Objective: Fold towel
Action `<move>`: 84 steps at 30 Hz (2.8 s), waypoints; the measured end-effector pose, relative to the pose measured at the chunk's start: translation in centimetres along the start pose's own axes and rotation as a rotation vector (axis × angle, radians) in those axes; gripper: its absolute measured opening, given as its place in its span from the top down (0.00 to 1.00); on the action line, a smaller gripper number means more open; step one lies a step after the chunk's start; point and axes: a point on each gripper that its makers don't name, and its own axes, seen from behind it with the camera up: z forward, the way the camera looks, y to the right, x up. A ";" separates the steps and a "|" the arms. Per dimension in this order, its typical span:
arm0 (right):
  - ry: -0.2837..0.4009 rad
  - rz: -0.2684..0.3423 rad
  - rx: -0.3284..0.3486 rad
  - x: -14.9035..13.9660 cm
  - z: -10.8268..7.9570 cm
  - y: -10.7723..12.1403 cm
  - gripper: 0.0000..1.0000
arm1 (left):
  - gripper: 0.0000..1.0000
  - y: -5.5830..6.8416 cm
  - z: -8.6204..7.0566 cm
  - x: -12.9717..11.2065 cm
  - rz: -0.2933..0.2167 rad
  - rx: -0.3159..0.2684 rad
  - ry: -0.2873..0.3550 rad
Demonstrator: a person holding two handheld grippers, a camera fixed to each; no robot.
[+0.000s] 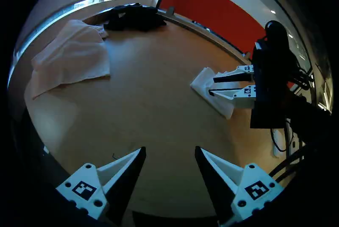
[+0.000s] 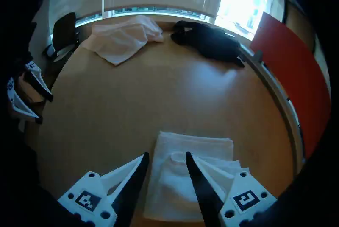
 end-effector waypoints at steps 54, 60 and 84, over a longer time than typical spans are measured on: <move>-0.046 0.472 -0.225 -11.0 -4.0 -3.3 0.35 | 0.15 1.5 0.7 -0.2 0.027 -0.036 -0.015; -0.045 0.481 -0.225 -11.0 -4.0 -3.5 0.38 | 0.15 1.7 0.7 -0.2 0.028 -0.038 -0.017; -0.003 0.546 -0.210 -11.1 -4.7 -2.6 0.93 | 0.15 2.2 1.1 -0.1 0.032 -0.039 -0.022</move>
